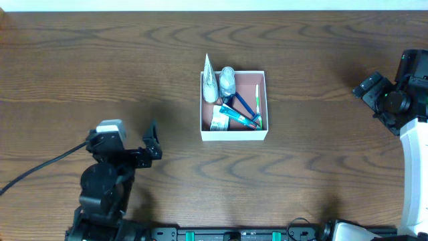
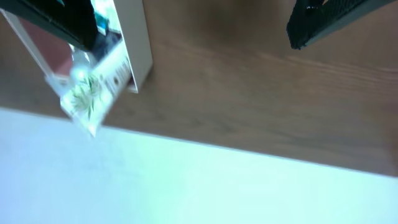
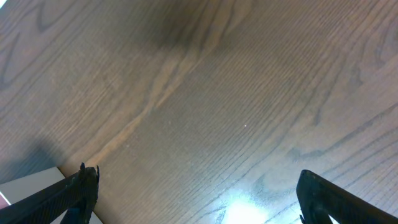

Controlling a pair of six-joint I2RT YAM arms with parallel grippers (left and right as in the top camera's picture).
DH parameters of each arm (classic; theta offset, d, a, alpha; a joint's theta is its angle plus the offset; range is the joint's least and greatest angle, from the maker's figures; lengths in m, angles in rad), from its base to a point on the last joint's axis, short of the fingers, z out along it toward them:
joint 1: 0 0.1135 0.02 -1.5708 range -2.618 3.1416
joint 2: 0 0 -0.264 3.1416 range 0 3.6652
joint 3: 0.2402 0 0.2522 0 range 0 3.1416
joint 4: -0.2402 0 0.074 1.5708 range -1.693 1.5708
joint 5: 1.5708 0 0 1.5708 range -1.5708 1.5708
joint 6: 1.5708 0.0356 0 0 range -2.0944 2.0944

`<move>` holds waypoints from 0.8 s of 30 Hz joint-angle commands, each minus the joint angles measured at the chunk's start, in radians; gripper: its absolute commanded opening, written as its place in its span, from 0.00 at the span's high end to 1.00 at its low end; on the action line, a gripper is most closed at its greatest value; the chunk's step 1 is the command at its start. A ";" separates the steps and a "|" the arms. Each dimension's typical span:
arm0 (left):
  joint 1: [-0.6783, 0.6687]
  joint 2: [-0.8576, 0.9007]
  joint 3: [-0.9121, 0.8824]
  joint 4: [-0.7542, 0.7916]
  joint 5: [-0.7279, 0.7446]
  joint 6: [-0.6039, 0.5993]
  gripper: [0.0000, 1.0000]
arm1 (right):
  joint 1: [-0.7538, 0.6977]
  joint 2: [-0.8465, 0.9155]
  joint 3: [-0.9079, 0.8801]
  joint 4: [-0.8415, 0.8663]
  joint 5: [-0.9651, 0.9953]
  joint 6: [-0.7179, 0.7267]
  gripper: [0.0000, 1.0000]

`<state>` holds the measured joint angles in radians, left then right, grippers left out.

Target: Pack container

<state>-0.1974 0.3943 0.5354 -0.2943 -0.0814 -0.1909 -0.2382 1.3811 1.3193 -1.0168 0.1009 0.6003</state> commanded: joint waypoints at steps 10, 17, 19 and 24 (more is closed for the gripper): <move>0.108 -0.105 -0.027 0.064 0.003 -0.009 0.02 | -0.005 0.001 0.014 -0.001 0.000 0.016 0.01; 0.137 -0.110 -0.097 0.235 0.005 -0.009 0.02 | -0.005 0.001 0.014 -0.001 0.000 0.016 0.01; 0.137 -0.123 -0.133 0.286 0.010 -0.009 0.02 | -0.005 0.001 0.014 -0.001 0.000 0.016 0.01; 0.137 -0.180 -0.222 0.381 0.023 -0.009 0.02 | -0.005 0.001 0.014 -0.001 0.000 0.016 0.01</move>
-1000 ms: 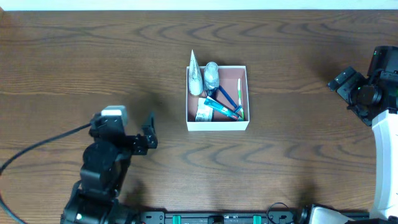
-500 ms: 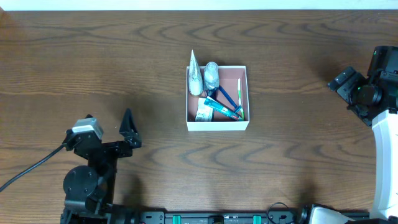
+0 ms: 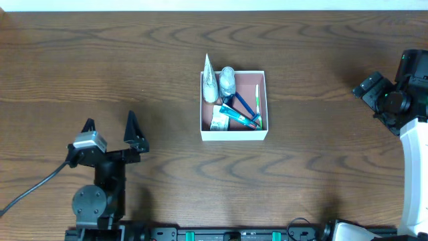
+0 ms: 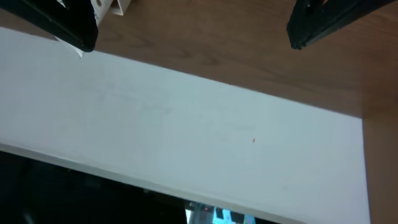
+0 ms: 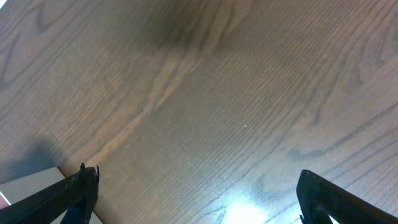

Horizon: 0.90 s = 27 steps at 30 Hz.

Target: Pack container

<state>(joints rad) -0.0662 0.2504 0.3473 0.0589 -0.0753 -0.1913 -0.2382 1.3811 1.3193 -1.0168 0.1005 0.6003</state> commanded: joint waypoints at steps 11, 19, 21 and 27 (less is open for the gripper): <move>0.004 -0.127 -0.160 0.051 0.025 -0.012 0.02 | -0.005 0.001 0.014 -0.001 0.000 0.016 0.01; 0.004 -0.231 -0.255 0.061 0.034 -0.012 0.02 | -0.005 0.001 0.014 -0.001 0.000 0.016 0.01; 0.004 -0.249 -0.272 0.064 0.040 -0.013 0.02 | -0.005 0.001 0.014 -0.001 0.000 0.016 0.01; 0.003 -0.248 -0.282 0.063 0.042 -0.012 0.02 | -0.005 0.001 0.014 -0.001 0.000 0.016 0.01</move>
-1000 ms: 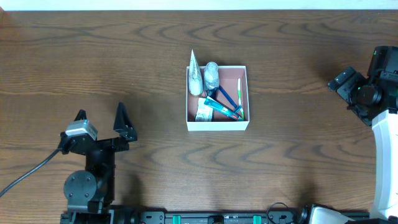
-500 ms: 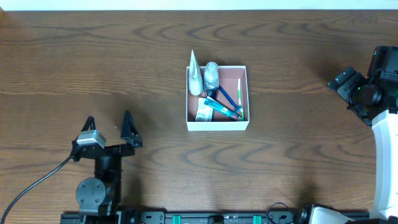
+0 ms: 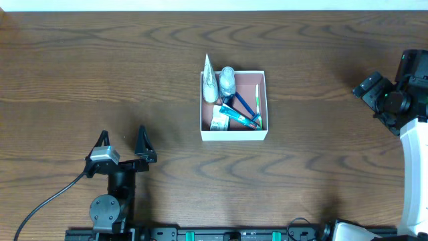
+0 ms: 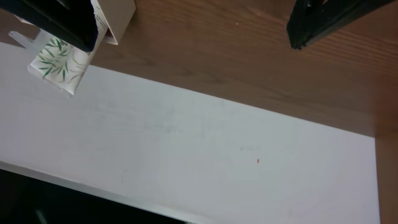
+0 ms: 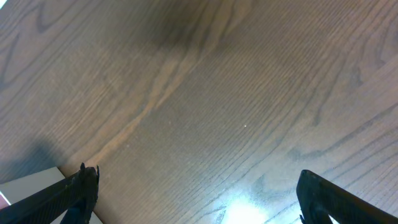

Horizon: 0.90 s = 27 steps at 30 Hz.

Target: Pack container

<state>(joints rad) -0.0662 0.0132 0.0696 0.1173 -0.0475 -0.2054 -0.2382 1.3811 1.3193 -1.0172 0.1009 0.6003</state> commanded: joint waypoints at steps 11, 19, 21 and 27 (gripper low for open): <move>0.002 -0.011 -0.066 -0.110 0.010 0.010 0.02 | -0.005 0.001 0.014 0.000 0.000 0.016 0.01; 0.002 -0.011 -0.066 -0.191 0.014 0.052 0.02 | -0.005 0.001 0.014 -0.001 0.000 0.016 0.01; 0.002 -0.011 -0.066 -0.188 0.014 0.051 0.02 | -0.005 0.001 0.014 0.000 0.000 0.016 0.01; 0.002 -0.009 -0.066 -0.188 0.014 0.052 0.02 | -0.005 0.001 0.014 0.000 0.000 0.016 0.01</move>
